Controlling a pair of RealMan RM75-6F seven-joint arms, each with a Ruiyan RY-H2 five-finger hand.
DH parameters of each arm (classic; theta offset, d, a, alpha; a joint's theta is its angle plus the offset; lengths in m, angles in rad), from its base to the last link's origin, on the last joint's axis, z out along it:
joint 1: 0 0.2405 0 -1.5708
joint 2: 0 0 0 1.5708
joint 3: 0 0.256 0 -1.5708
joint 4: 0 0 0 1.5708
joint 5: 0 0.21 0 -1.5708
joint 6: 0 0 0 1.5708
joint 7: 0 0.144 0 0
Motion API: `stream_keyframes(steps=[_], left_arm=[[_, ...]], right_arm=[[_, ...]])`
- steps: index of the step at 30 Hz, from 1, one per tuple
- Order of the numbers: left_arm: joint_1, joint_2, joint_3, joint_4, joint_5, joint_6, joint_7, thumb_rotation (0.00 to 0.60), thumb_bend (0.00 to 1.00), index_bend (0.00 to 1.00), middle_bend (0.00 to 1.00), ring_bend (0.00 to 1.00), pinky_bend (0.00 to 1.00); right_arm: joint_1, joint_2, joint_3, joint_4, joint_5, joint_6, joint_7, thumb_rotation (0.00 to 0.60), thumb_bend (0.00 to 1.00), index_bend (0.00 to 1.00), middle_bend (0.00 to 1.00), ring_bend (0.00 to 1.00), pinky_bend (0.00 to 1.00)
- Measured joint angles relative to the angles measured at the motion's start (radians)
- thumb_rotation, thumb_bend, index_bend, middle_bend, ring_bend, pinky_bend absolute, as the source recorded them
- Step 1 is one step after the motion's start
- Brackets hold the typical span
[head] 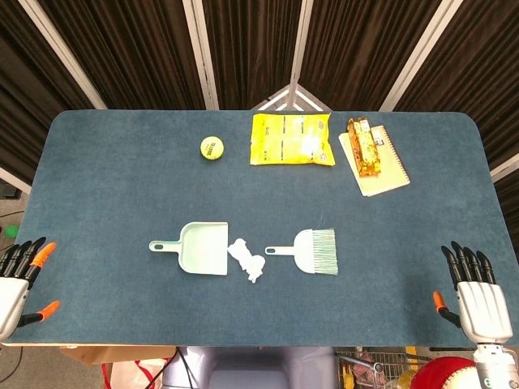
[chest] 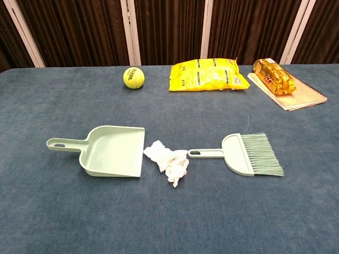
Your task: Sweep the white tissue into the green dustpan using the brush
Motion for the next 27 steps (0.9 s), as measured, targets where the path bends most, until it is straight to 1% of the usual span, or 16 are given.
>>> stream_keyframes(steps=[16, 18, 19, 20, 21, 22, 23, 25, 27], left_arm=[[-0.003, 0.006, -0.001, -0.017, -0.015, -0.016, 0.015, 0.6, 0.0, 0.0, 0.0, 0.0, 0.01], [-0.003, 0.006, 0.0, -0.017, -0.013, -0.016, 0.017, 0.6, 0.0, 0.0, 0.0, 0.0, 0.01], [-0.003, 0.006, 0.0, -0.017, -0.011, -0.015, 0.017, 0.6, 0.0, 0.0, 0.0, 0.0, 0.01], [-0.003, 0.006, 0.0, -0.017, -0.011, -0.015, 0.017, 0.6, 0.0, 0.0, 0.0, 0.0, 0.01], [-0.003, 0.007, 0.001, -0.017, -0.011, -0.016, 0.016, 0.6, 0.0, 0.0, 0.0, 0.0, 0.01], [-0.003, 0.006, 0.001, -0.017, -0.012, -0.017, 0.016, 0.6, 0.0, 0.0, 0.0, 0.0, 0.01], [-0.003, 0.006, 0.0, -0.017, -0.012, -0.017, 0.017, 0.6, 0.0, 0.0, 0.0, 0.0, 0.01], [-0.004, 0.004, 0.0, -0.016, -0.011, -0.017, 0.02, 0.6, 0.0, 0.0, 0.0, 0.0, 0.01], [-0.005, 0.002, -0.001, -0.014, -0.007, -0.016, 0.027, 0.6, 0.0, 0.0, 0.0, 0.0, 0.01]], right_arm=[[0.001, 0.003, -0.006, -0.002, -0.006, -0.005, 0.001, 0.6, 0.38, 0.0, 0.0, 0.0, 0.0], [0.002, 0.003, -0.006, -0.004, -0.01, -0.004, 0.009, 0.6, 0.38, 0.0, 0.01, 0.02, 0.02], [0.003, 0.004, -0.005, -0.005, -0.014, -0.002, 0.015, 0.6, 0.38, 0.0, 0.06, 0.08, 0.1], [0.007, 0.003, -0.002, -0.007, -0.024, 0.0, 0.025, 0.6, 0.38, 0.0, 0.15, 0.18, 0.22], [0.014, 0.003, 0.003, -0.009, -0.033, 0.0, 0.032, 0.6, 0.38, 0.0, 0.23, 0.28, 0.31], [0.023, 0.003, 0.008, -0.011, -0.041, -0.004, 0.038, 0.6, 0.38, 0.0, 0.36, 0.41, 0.44], [0.038, 0.003, 0.015, -0.015, -0.047, -0.013, 0.044, 0.6, 0.38, 0.0, 0.46, 0.52, 0.54], [0.06, 0.004, 0.024, -0.023, -0.046, -0.035, 0.05, 0.6, 0.38, 0.0, 0.57, 0.63, 0.64], [0.083, 0.004, 0.037, -0.037, -0.037, -0.072, 0.051, 0.6, 0.38, 0.0, 0.66, 0.72, 0.7]])
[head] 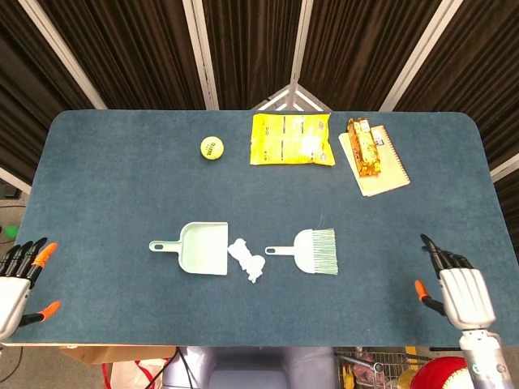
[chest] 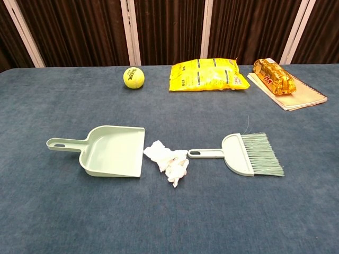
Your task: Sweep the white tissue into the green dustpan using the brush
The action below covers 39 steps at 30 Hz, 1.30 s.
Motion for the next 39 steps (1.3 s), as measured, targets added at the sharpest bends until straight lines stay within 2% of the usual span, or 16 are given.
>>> stream_keyframes(steps=[3, 5, 8, 10, 18, 26, 32, 39], left_arm=[[-0.001, -0.005, 0.0, 0.002, 0.003, 0.0, 0.013, 0.6, 0.0, 0.0, 0.0, 0.0, 0.01], [-0.001, -0.006, 0.0, 0.001, 0.001, -0.002, 0.015, 0.6, 0.0, 0.0, 0.0, 0.0, 0.01], [-0.002, -0.006, 0.0, -0.001, -0.002, -0.006, 0.018, 0.6, 0.0, 0.0, 0.0, 0.0, 0.01], [-0.003, -0.006, 0.0, -0.001, -0.002, -0.007, 0.019, 0.6, 0.0, 0.0, 0.0, 0.0, 0.01], [-0.008, -0.001, 0.001, -0.008, -0.009, -0.022, 0.011, 0.6, 0.0, 0.0, 0.0, 0.0, 0.01], [-0.011, 0.002, 0.003, -0.01, -0.011, -0.029, 0.01, 0.6, 0.0, 0.0, 0.0, 0.0, 0.01], [-0.011, 0.003, 0.002, -0.011, -0.016, -0.031, 0.008, 0.6, 0.0, 0.0, 0.0, 0.0, 0.01], [-0.011, 0.003, 0.001, -0.01, -0.02, -0.031, 0.008, 0.6, 0.0, 0.0, 0.0, 0.0, 0.01]], right_arm=[[0.055, -0.013, 0.028, -0.025, 0.024, -0.065, -0.024, 0.6, 0.38, 0.03, 0.79, 0.83, 0.78], [0.094, -0.029, 0.05, -0.047, 0.054, -0.119, -0.063, 0.6, 0.38, 0.12, 0.85, 0.88, 0.82], [0.152, -0.061, 0.082, -0.082, 0.13, -0.183, -0.138, 0.6, 0.38, 0.25, 0.9, 0.92, 0.85], [0.185, -0.084, 0.099, -0.099, 0.175, -0.215, -0.189, 0.6, 0.38, 0.3, 0.91, 0.93, 0.87], [0.312, -0.218, 0.14, -0.127, 0.337, -0.298, -0.408, 0.6, 0.38, 0.31, 0.91, 0.94, 0.87], [0.414, -0.379, 0.147, -0.083, 0.501, -0.324, -0.589, 0.6, 0.38, 0.31, 0.91, 0.94, 0.87], [0.47, -0.483, 0.147, -0.019, 0.585, -0.318, -0.65, 0.6, 0.38, 0.31, 0.91, 0.94, 0.87], [0.51, -0.567, 0.162, 0.051, 0.644, -0.308, -0.657, 0.6, 0.38, 0.34, 0.91, 0.94, 0.87]])
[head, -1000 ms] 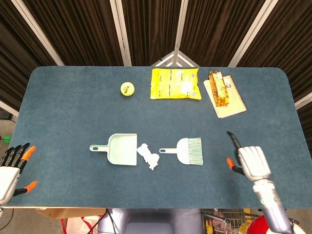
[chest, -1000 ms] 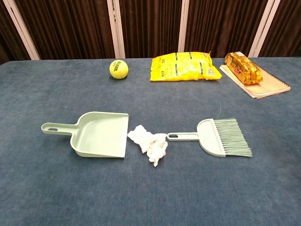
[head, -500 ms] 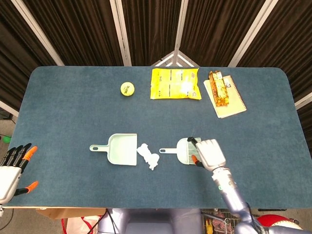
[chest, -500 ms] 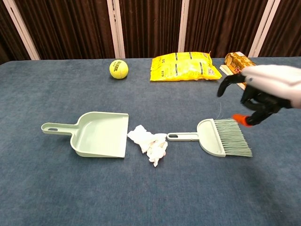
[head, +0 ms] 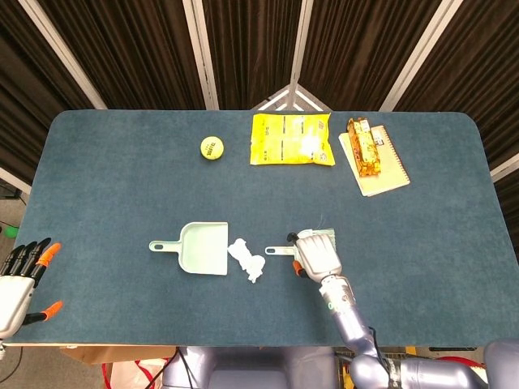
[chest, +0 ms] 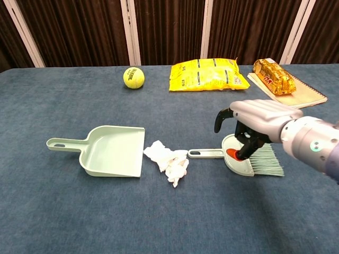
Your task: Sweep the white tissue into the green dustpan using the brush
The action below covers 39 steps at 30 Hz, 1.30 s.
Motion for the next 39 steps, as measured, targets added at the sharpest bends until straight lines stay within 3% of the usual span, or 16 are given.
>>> stream_keyframes(steps=[17, 39], left_arm=[[-0.004, 0.002, 0.002, 0.004, 0.001, -0.006, -0.011, 0.6, 0.0, 0.0, 0.0, 0.0, 0.01], [-0.004, 0.003, 0.004, 0.006, 0.006, -0.003, -0.019, 0.6, 0.0, 0.0, 0.0, 0.0, 0.01]], right_arm=[[0.062, -0.144, -0.018, 0.163, 0.054, 0.027, -0.006, 0.6, 0.38, 0.36, 0.91, 0.94, 0.87], [0.092, -0.234, -0.005, 0.302, 0.056, 0.032, 0.023, 0.6, 0.38, 0.42, 0.91, 0.94, 0.87]])
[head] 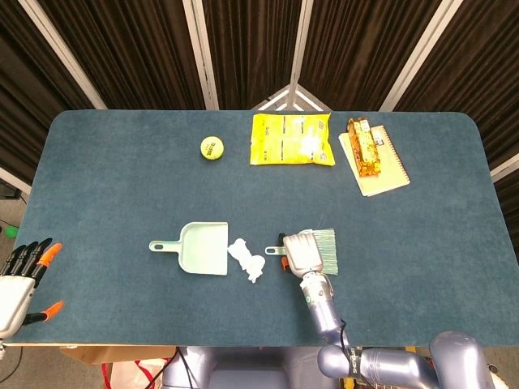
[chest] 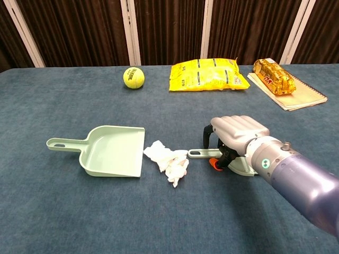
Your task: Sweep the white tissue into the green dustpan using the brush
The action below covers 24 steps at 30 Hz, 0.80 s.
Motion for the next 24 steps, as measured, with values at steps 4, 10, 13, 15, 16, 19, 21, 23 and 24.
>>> stream_keyframes(steps=[4, 10, 13, 15, 16, 19, 21, 23, 24], left_arm=[[-0.001, 0.0, 0.0, 0.0, -0.001, -0.002, 0.0, 0.6, 0.0, 0.0, 0.0, 0.0, 0.01], [-0.002, 0.001, 0.0, -0.001, -0.002, -0.003, -0.001, 0.6, 0.0, 0.0, 0.0, 0.0, 0.01], [-0.002, 0.001, 0.0, -0.001, -0.001, -0.004, -0.002, 0.6, 0.0, 0.0, 0.0, 0.0, 0.01], [-0.002, 0.001, 0.001, -0.001, -0.002, -0.005, -0.002, 0.6, 0.0, 0.0, 0.0, 0.0, 0.01], [-0.002, 0.001, 0.001, -0.001, -0.002, -0.005, -0.002, 0.6, 0.0, 0.0, 0.0, 0.0, 0.01], [-0.003, 0.001, 0.001, 0.0, -0.001, -0.004, 0.0, 0.6, 0.0, 0.0, 0.0, 0.0, 0.01], [-0.003, 0.0, 0.001, -0.001, -0.001, -0.004, 0.002, 0.6, 0.0, 0.0, 0.0, 0.0, 0.01], [-0.003, 0.0, 0.0, -0.001, -0.001, -0.004, 0.004, 0.6, 0.0, 0.0, 0.0, 0.0, 0.01], [-0.003, 0.0, 0.0, -0.002, -0.001, -0.004, 0.005, 0.6, 0.0, 0.0, 0.0, 0.0, 0.01]], right_arm=[[0.002, -0.006, 0.001, 0.008, -0.003, 0.002, 0.002, 0.6, 0.38, 0.43, 0.91, 0.94, 0.87], [-0.002, -0.011, -0.006, 0.017, 0.006, 0.002, -0.004, 0.6, 0.38, 0.52, 0.91, 0.94, 0.87], [-0.006, -0.014, -0.015, 0.026, 0.009, -0.001, -0.003, 0.6, 0.4, 0.62, 0.91, 0.94, 0.87], [-0.01, -0.015, -0.022, 0.027, 0.007, -0.002, -0.002, 0.6, 0.42, 0.67, 0.91, 0.94, 0.87], [-0.01, -0.015, -0.023, 0.028, 0.006, -0.003, -0.001, 0.6, 0.43, 0.69, 0.91, 0.94, 0.87], [-0.011, -0.01, -0.025, 0.025, -0.001, -0.009, 0.004, 0.6, 0.43, 0.71, 0.91, 0.94, 0.87], [-0.013, -0.003, -0.027, 0.012, -0.01, -0.006, 0.006, 0.6, 0.43, 0.72, 0.91, 0.94, 0.87], [-0.015, 0.009, -0.027, -0.009, -0.019, 0.0, 0.008, 0.6, 0.43, 0.72, 0.91, 0.94, 0.87], [-0.016, 0.016, -0.027, -0.018, -0.023, 0.003, 0.008, 0.6, 0.43, 0.72, 0.91, 0.94, 0.87]])
